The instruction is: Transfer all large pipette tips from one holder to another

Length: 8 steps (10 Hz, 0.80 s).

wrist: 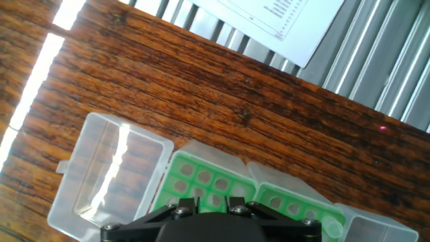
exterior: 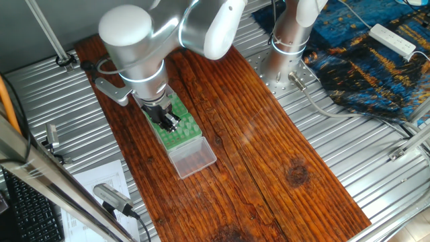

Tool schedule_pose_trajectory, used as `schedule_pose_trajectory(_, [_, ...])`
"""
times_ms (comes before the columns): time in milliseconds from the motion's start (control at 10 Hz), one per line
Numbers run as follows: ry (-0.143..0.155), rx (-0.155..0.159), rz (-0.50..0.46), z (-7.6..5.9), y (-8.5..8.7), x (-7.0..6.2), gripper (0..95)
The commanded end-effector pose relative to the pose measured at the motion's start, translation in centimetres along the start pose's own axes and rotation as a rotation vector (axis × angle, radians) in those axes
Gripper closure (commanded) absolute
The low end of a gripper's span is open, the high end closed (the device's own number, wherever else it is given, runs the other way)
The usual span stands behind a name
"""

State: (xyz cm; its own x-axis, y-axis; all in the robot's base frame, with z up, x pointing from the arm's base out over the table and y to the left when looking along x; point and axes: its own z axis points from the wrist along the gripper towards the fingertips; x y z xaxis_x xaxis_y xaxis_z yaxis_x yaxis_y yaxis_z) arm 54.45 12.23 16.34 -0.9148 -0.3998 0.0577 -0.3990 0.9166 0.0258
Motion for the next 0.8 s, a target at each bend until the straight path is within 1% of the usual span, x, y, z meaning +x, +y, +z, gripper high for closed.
schedule_pose_trajectory(100, [0.006,-0.003,0.006,0.08,-0.05,-0.19,76.0])
schedule_pose_trajectory(500, [0.007,-0.009,0.017,0.46,0.19,0.16,76.0])
schedule_pose_trajectory(800, [0.006,-0.006,0.031,0.77,0.29,0.2,76.0])
